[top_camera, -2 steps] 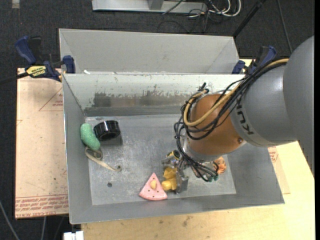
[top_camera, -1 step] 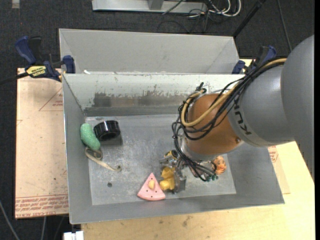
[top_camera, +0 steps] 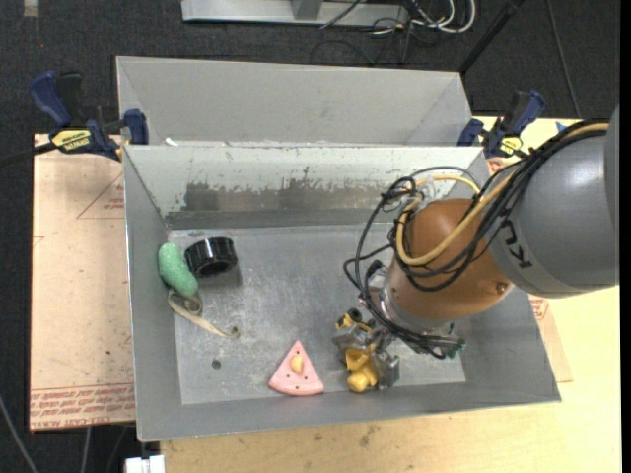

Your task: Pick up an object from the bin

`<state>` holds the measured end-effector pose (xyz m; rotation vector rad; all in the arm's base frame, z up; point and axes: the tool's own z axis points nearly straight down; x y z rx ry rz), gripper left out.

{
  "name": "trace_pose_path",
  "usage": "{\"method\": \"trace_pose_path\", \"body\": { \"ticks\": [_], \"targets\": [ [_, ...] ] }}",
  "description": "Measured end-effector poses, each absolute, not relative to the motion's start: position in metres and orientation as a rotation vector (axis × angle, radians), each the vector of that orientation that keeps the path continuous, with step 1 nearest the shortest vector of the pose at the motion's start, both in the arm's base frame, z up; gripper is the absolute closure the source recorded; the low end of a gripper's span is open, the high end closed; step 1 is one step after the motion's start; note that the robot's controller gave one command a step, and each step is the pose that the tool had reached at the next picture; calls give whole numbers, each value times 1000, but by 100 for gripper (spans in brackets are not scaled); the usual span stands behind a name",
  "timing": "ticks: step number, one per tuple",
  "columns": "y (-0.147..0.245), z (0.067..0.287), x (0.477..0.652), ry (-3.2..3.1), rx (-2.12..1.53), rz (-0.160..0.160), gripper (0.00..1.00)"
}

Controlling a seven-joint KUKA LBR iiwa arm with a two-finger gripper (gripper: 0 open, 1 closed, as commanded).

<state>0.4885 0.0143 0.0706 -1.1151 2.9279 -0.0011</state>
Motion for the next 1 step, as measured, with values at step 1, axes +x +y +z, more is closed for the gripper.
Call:
{"method": "trace_pose_path", "body": {
  "ticks": [1],
  "targets": [
    [14, 71, 489, 2928, -1115, -1, 100]
  ]
}}
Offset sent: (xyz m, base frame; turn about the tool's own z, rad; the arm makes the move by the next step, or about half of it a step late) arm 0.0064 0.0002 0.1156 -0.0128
